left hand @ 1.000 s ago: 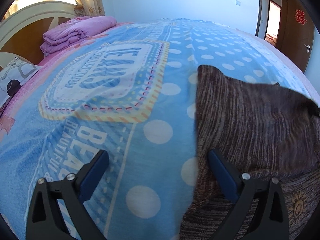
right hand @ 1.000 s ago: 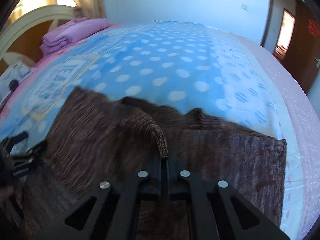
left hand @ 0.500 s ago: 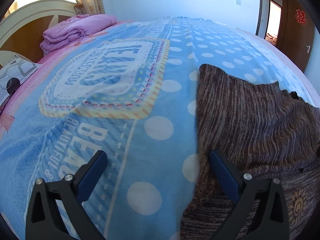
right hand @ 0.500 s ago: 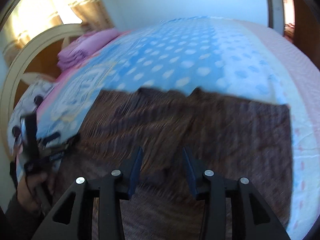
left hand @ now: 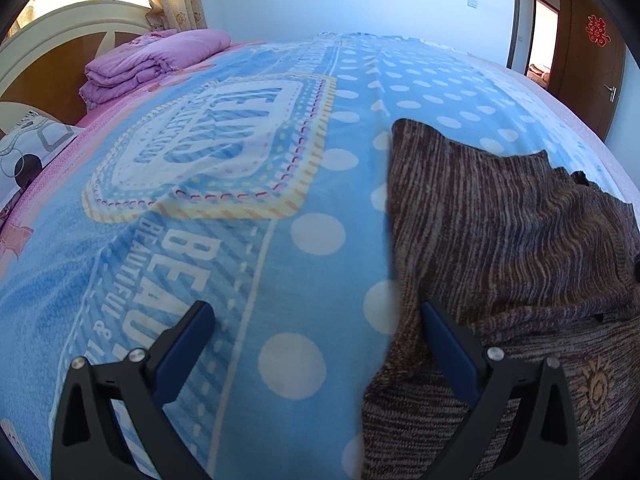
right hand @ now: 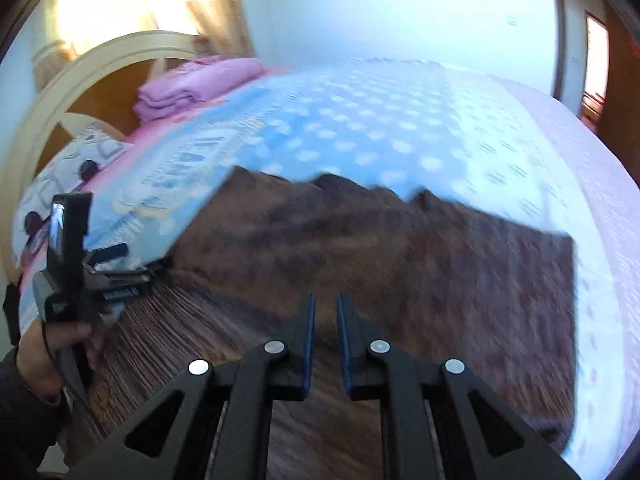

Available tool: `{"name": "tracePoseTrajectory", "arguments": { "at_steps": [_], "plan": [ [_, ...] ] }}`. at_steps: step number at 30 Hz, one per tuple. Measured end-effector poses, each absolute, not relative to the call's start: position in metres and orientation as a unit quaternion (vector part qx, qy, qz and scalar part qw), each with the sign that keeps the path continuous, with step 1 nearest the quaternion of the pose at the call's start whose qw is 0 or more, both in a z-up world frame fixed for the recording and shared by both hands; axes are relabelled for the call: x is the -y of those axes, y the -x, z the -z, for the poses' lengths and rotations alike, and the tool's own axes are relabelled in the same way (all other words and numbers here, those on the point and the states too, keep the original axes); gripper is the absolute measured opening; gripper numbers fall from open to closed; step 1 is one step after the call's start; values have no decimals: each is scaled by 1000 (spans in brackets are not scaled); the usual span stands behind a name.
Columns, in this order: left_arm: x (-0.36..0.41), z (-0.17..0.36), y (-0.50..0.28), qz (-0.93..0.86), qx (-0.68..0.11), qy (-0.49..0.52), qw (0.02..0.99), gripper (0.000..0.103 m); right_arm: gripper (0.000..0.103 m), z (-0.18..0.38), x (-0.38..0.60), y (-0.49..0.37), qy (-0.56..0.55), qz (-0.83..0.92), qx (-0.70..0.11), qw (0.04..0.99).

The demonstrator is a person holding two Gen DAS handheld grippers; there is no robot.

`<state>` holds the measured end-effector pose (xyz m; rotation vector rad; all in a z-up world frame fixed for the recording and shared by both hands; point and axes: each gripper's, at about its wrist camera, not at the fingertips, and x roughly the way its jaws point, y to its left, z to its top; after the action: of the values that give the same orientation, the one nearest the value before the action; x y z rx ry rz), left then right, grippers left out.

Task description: Fold small clothes

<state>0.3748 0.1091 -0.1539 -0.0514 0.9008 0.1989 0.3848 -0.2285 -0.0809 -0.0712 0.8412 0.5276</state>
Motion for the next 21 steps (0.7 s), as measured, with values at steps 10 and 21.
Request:
{"name": "tracePoseTrajectory", "arguments": {
  "at_steps": [10,21],
  "plan": [
    [-115,153,-373,-92,-426,49,899,103,11,102,231,-367,54,-253,-452,854],
    [-115,153,-372,-88,-426,48,899,103,11,113,228,-366,63,-237,-426,871]
  ]
}}
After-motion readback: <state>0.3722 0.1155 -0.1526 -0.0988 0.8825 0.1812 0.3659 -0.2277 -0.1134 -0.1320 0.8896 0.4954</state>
